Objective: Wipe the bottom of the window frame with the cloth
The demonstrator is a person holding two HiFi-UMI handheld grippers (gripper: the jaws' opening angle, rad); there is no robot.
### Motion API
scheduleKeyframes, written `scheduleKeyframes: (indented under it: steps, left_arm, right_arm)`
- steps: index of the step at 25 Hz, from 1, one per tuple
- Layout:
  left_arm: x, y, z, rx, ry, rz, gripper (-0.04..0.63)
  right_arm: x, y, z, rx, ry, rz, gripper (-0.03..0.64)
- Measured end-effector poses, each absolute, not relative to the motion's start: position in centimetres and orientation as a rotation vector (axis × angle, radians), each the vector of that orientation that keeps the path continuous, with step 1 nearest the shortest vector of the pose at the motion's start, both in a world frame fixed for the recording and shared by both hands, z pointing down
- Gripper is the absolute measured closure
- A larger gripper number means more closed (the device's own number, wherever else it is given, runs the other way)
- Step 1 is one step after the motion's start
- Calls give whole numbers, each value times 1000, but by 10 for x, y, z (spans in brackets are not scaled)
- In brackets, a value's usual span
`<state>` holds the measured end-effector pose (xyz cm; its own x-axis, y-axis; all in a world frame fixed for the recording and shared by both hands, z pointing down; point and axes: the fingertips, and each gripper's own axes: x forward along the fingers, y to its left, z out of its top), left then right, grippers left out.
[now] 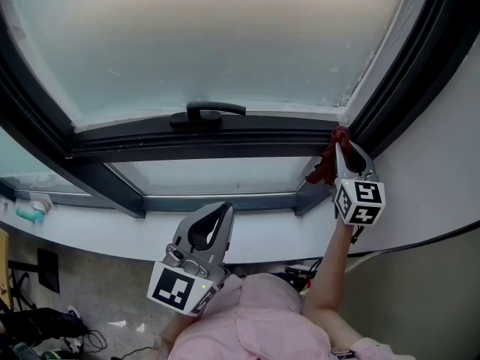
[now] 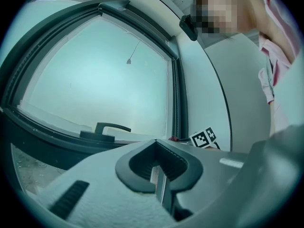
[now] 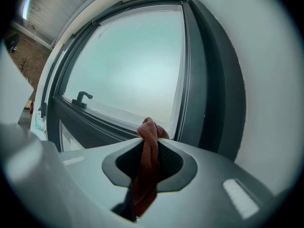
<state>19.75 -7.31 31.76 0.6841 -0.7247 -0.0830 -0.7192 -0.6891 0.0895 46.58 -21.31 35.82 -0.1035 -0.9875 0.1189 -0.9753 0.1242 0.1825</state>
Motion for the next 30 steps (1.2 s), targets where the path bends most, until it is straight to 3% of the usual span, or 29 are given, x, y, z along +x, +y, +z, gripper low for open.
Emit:
scheduleKeyframes:
  steps: [19,23,30]
  left_arm:
    - [164,-63,320,2779,-1293,-183,597]
    - [146,-60,322,2760,-1312,-183,598]
    - [114,-56,320,2758,-1298,-185,598]
  right_arm:
    - [473,-207,356,2013,-2056,-74,546]
    - [417,-197,341,1961,-2275,-71,546]
    - [255,-190,335,1597,-2671,-48,547]
